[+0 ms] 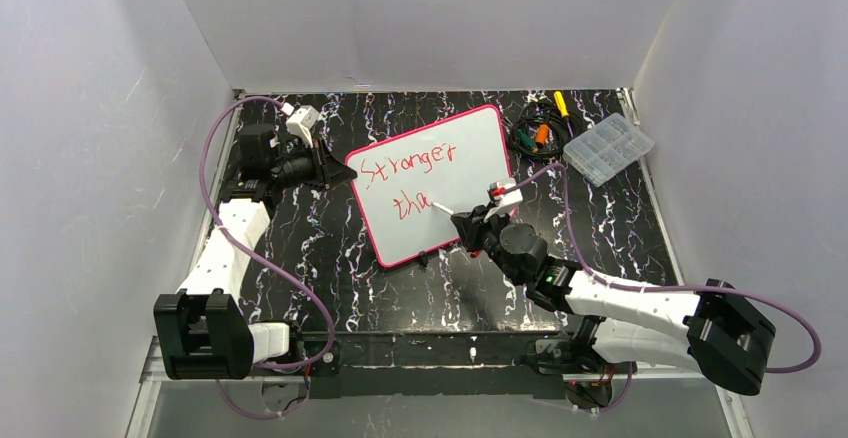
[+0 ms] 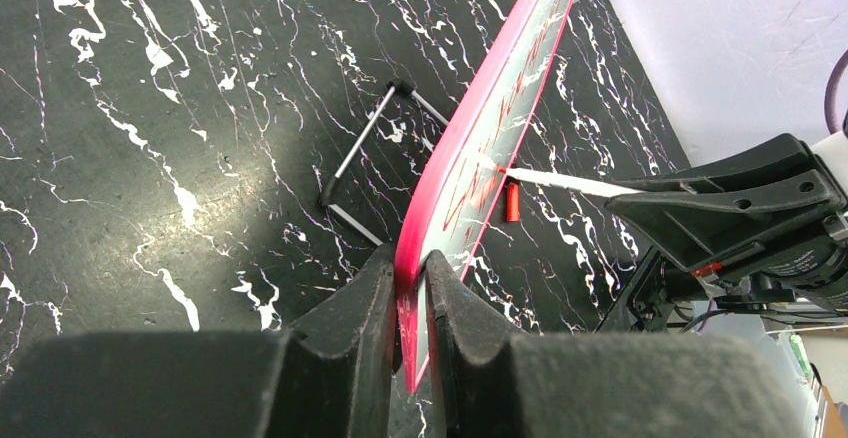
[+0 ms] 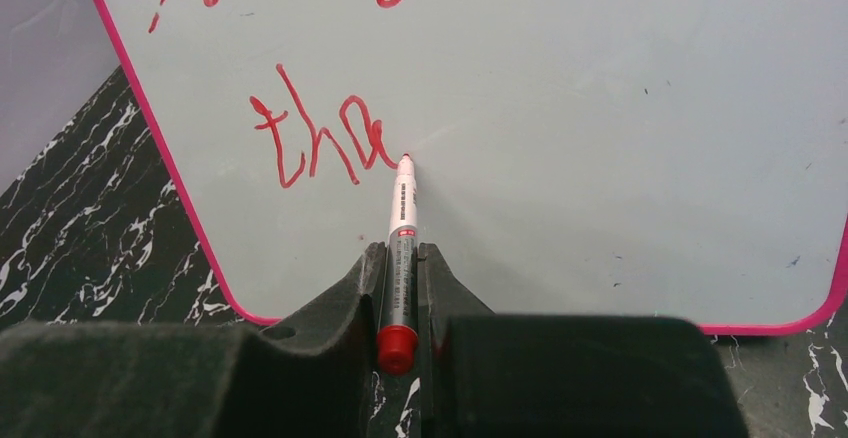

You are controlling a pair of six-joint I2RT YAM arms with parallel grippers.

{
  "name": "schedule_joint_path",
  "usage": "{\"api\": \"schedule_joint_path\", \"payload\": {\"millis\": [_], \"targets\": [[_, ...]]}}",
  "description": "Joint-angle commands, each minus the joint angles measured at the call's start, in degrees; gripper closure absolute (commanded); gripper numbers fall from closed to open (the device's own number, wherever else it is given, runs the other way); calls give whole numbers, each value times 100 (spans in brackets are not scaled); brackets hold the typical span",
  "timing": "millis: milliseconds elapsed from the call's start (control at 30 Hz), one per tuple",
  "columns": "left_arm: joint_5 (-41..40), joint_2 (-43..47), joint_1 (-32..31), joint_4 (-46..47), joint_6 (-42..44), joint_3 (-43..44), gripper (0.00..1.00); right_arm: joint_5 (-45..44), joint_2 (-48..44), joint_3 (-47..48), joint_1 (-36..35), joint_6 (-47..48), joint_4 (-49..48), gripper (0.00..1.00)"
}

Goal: Write a sentence on the whiteboard

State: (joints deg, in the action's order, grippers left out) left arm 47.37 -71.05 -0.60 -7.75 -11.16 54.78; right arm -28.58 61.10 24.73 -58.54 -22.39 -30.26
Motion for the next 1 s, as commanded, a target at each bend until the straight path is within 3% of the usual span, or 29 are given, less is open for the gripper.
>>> {"api": "schedule_joint_path", "payload": {"millis": [0, 333, 967], "targets": [[17, 168, -32, -70, 50, -47, 100, -183, -20, 359, 20, 225, -544, 99], [26, 148, -36, -71, 49, -35, 100, -240, 237, 472, 18, 359, -696, 99], [41, 169, -37, -69, 30, -39, 100, -69, 2, 58, 18, -140, -6, 99]]}}
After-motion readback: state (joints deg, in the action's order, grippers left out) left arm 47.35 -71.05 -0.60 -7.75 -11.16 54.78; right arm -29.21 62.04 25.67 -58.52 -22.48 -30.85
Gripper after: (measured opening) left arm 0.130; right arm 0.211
